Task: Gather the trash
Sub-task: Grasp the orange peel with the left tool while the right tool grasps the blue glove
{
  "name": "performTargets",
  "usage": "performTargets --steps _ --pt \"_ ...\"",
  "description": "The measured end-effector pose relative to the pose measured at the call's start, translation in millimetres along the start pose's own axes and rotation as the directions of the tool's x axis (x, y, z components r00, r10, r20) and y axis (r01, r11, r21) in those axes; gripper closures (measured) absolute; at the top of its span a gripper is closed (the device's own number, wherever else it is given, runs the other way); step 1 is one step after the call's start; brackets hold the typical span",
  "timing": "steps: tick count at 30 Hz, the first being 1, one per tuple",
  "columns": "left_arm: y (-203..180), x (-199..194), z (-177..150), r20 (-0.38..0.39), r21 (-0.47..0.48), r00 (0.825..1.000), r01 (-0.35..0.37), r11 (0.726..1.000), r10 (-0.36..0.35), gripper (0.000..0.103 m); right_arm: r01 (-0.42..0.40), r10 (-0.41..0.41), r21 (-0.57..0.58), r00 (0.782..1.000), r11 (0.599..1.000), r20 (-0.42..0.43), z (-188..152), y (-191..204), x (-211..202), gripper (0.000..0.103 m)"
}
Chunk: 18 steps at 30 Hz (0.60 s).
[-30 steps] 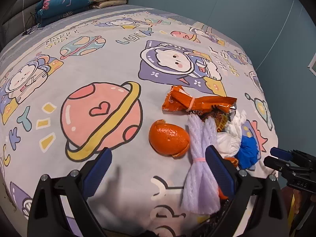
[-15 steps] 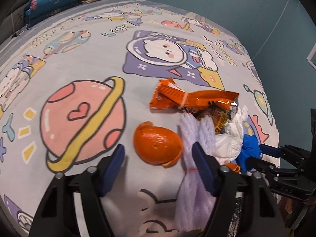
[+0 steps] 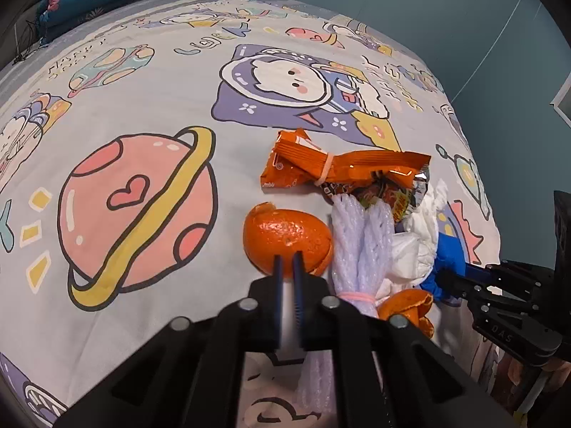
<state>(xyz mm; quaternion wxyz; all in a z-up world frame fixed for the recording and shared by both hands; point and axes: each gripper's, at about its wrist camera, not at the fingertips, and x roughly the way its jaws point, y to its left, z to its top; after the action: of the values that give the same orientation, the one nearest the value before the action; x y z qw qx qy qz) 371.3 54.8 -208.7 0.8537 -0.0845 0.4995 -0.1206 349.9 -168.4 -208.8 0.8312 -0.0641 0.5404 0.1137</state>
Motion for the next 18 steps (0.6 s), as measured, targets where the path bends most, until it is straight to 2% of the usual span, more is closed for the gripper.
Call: performTargets --steps 5,6,7,9,18 --pt "-2 -1 2 -0.009 0.001 1.0 0.02 1.0 -0.02 0.095 -0.006 0.007 0.008 1.0 1.0 -0.003 -1 0 -2 0.088" --pt "-4 -3 2 -0.007 0.006 1.0 0.026 1.0 -0.026 0.085 -0.009 0.009 0.009 1.0 1.0 -0.003 -1 0 -3 0.088" --pt "-5 -4 3 -0.003 0.011 1.0 0.025 1.0 -0.025 0.068 -0.01 0.01 0.009 1.0 1.0 -0.003 -2 0 -3 0.088" --pt "-9 -9 4 0.023 0.025 1.0 0.002 1.0 -0.003 0.053 -0.015 0.015 0.012 1.0 1.0 -0.006 -2 -1 -2 0.088" --pt "-13 17 17 -0.025 0.025 0.997 -0.069 0.997 0.069 0.055 -0.025 0.025 0.012 1.0 1.0 -0.009 -1 -1 -2 0.088"
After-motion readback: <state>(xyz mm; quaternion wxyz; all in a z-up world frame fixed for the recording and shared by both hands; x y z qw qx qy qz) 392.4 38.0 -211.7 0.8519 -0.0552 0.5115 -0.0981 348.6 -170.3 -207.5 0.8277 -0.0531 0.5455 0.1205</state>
